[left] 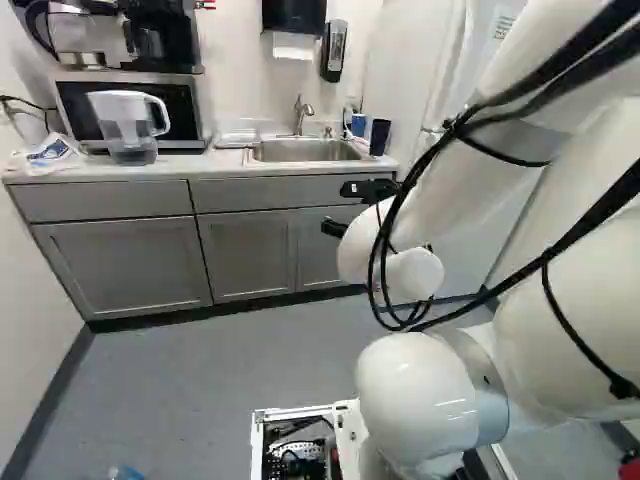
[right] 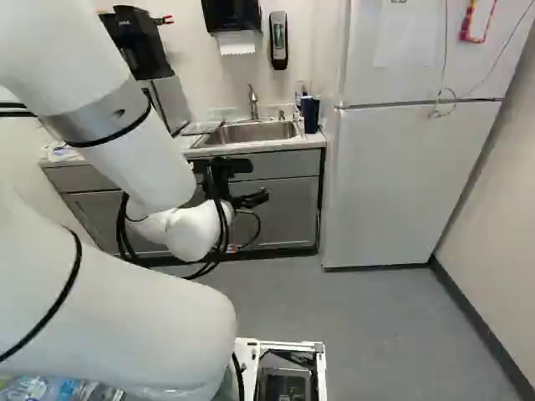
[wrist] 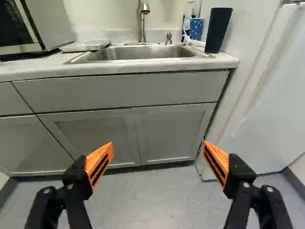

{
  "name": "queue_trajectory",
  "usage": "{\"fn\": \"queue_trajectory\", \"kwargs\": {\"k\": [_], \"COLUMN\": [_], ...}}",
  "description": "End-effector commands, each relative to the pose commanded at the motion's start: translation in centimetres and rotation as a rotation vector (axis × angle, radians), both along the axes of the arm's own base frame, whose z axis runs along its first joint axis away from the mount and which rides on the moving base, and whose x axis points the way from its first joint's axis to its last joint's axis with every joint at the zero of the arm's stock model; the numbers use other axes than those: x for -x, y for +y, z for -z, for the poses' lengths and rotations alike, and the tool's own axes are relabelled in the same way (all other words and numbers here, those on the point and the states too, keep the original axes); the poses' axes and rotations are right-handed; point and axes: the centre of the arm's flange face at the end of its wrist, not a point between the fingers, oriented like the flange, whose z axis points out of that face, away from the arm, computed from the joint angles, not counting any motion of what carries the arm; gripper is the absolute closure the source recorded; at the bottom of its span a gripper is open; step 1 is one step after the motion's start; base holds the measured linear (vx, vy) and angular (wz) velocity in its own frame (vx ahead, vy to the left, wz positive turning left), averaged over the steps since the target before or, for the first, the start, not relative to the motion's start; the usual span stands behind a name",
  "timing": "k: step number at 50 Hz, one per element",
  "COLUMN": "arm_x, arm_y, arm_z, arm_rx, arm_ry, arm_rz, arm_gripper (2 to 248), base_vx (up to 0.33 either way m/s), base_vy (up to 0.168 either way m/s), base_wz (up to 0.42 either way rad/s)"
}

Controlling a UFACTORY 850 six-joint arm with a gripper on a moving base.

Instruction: Rinse the cup and place it in the tray

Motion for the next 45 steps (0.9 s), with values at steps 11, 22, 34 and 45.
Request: {"fn": "queue_trajectory", "kwargs": {"k": [11, 22, 34, 45], "arm_x": [-1.0, -1.8, -2.8, -3.8], "arm_y": [0.0, 0.0, 0.0, 0.0], "arm_z": [-1.4, -2.5, -3.7, -4.9], "arm_rx": [0.0, 0.0, 0.0, 0.0], "arm_ry": [-0.041, -0.071, -0.1, -0.126], "arm_rz": [0.0, 0.0, 0.0, 0.0], "arm_gripper": [3, 3, 3, 3], "base_vx": [0.0, 0.0, 0.0, 0.0], "base_vy": [0.0, 0.0, 0.0, 0.0], "base_wz": [0.0, 0.0, 0.0, 0.0]}}
